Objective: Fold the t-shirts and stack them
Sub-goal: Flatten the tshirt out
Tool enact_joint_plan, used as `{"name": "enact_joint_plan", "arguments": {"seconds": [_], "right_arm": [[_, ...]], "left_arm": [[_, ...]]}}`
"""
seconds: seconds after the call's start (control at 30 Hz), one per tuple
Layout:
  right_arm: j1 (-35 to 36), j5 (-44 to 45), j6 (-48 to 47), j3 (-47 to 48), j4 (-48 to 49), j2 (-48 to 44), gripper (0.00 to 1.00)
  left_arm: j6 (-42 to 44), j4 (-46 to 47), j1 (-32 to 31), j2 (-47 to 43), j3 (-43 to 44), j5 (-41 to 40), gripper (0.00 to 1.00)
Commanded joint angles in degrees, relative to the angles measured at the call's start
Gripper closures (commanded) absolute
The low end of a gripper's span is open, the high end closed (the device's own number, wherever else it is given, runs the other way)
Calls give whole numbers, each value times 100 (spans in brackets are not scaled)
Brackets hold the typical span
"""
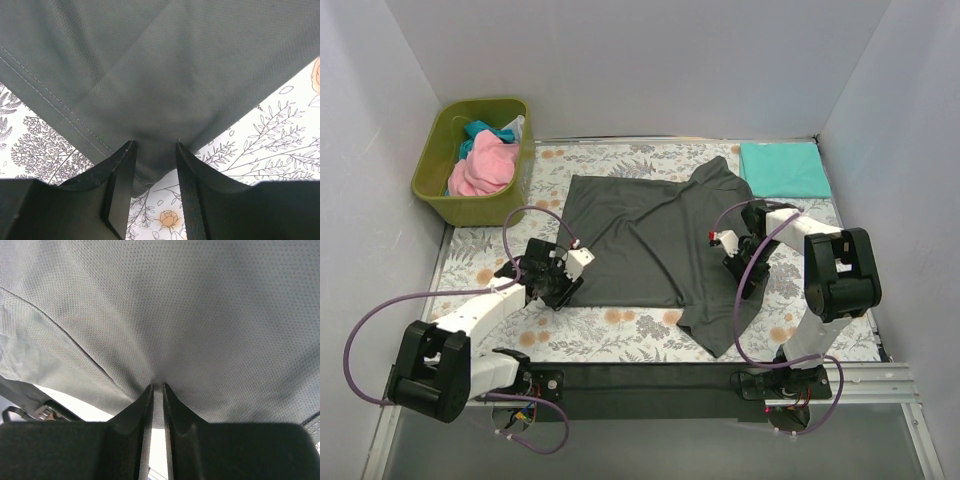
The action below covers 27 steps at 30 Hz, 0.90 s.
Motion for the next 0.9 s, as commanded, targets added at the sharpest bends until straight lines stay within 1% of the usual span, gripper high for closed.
{"name": "enact_joint_plan", "arguments": {"seconds": [0.0, 0.07, 0.1, 0.13, 0.2, 0.27, 0.3, 0.33, 0.37, 0.43, 0.47, 0.5, 0.53, 0.57, 0.6, 0.63, 0.67, 0.7, 0.77, 0.8, 0.83, 0.87], "right_arm": [[9, 858, -499, -374, 372, -124, 81], [79, 647, -727, -383, 179, -336, 79], [166, 446, -876, -374, -205, -563, 79], [211, 357, -878, -357, -209, -679, 79], [255, 94, -1114, -287, -672, -1003, 79], [247, -144, -1202, -103, -859, -1171, 78], [238, -205, -1212, -23, -920, -1259, 77], [238, -258, -1186, 238, -921, -1269, 76], [220, -328, -1090, 389, -921, -1251, 74], [159, -478, -949, 879, -860, -1024, 71], [159, -505, -757, 1048, -807, -736, 68], [150, -505, -642, 1198, -754, -576, 68], [141, -496, -553, 1330, -615, -409, 68], [124, -479, -466, 1592, -491, -286, 68], [97, -365, -247, 1708, -360, -32, 68], [80, -338, -158, 1883, -158, 101, 68], [53, -329, -53, 2294, -121, 398, 68], [10, -312, 183, 2567, -69, 566, 69], [-26, -381, 405, 3216, 150, 953, 71], [-35, -338, 519, 3386, 299, 1068, 71], [-26, -303, 763, 3518, 457, 1165, 71], [-26, -303, 818, 3693, 598, 1279, 72]], "left_arm": [[652, -767, 110, -74, -490, -317, 64], [801, -1023, 110, -390, -490, -212, 64], [854, -1381, 119, -626, -447, -141, 65], [855, -1384, 119, -733, -420, -141, 66], [1143, -1777, 137, -909, -280, -71, 66], [1224, -2103, 163, -1014, 88, 96, 66], [1215, -2201, 172, -998, 264, 358, 64], [1189, -2289, 172, -971, 727, 526, 63], [1050, -2255, 172, -797, 931, 623, 60], [698, -2141, 181, -489, 1380, 886, 58], [575, -1888, 181, -122, 1730, 905, 57], [252, -1703, 189, 108, 1864, 888, 56], [135, -1544, 198, 319, 1996, 861, 55], [39, -1186, 259, 504, 2275, 826, 55], [-276, -965, 295, 923, 2400, 791, 55], [-418, -771, 356, 1128, 2584, 791, 54], [-550, -578, 539, 1391, 2786, 843, 54], [-804, -489, 637, 1854, 3240, 887, 54], [-1042, -261, 891, 2375, 3691, 923, 54], [-1139, -164, 980, 2578, 4093, 966, 54], [-1314, -58, 1041, 2963, 4263, 984, 54], [-1368, 56, 1120, 3123, 4439, 932, 53]]}}
